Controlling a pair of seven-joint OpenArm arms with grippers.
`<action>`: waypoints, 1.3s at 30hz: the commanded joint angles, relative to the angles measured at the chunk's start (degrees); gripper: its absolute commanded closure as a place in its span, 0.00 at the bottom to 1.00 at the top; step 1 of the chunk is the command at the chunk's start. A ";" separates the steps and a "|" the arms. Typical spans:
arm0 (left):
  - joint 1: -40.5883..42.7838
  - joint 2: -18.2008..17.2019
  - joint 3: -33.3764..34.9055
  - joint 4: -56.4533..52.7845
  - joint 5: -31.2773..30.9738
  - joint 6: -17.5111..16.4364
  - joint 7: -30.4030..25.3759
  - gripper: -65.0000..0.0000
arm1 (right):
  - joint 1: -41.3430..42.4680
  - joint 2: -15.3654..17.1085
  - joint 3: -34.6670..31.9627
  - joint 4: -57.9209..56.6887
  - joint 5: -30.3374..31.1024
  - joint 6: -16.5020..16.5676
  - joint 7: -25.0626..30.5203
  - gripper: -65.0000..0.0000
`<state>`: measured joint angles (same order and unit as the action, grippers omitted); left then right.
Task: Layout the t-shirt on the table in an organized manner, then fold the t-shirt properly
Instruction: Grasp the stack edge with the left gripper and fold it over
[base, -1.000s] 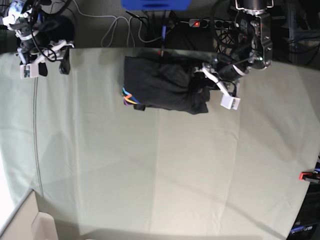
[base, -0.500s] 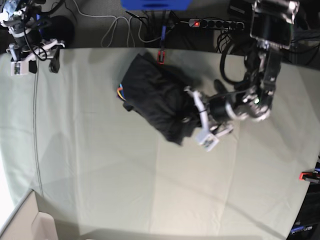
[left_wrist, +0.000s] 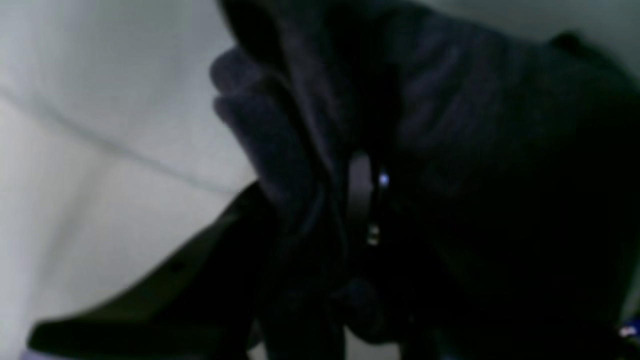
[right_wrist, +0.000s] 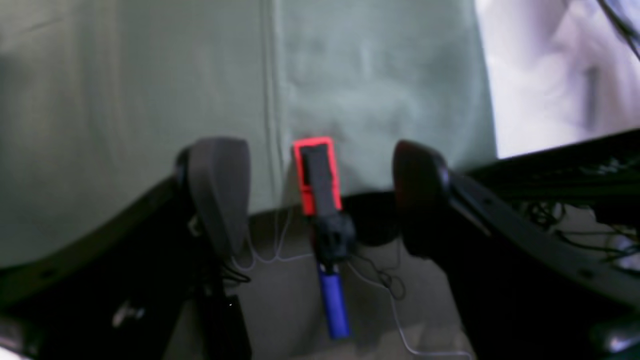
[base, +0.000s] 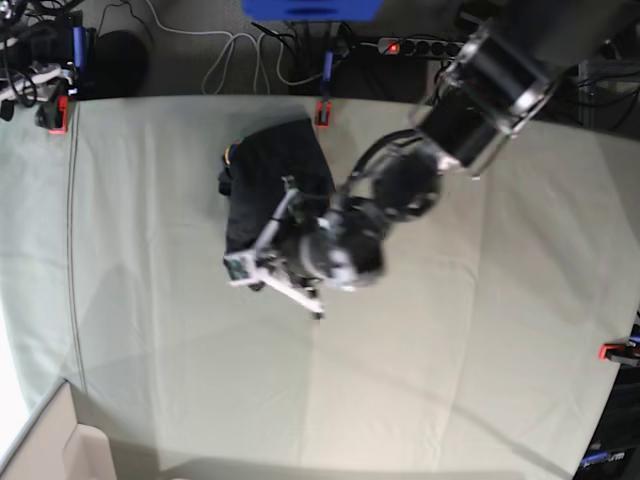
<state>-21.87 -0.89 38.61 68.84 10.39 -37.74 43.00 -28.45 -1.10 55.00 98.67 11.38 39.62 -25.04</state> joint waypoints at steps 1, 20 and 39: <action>-1.91 1.46 1.17 0.22 1.61 -0.02 -1.20 1.00 | -0.34 0.62 0.95 0.80 0.80 0.38 1.34 0.31; -6.75 6.64 7.94 -8.93 10.49 -0.02 -5.42 0.66 | 0.18 0.36 1.57 0.71 0.80 0.38 1.26 0.31; -7.80 -3.20 -8.94 6.81 10.05 -0.11 0.21 0.37 | 1.77 0.27 -2.21 0.80 0.80 0.38 1.26 0.31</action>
<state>-28.64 -4.32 29.74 74.89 20.53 -38.33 43.31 -26.46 -1.26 52.49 98.61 11.22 39.62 -25.23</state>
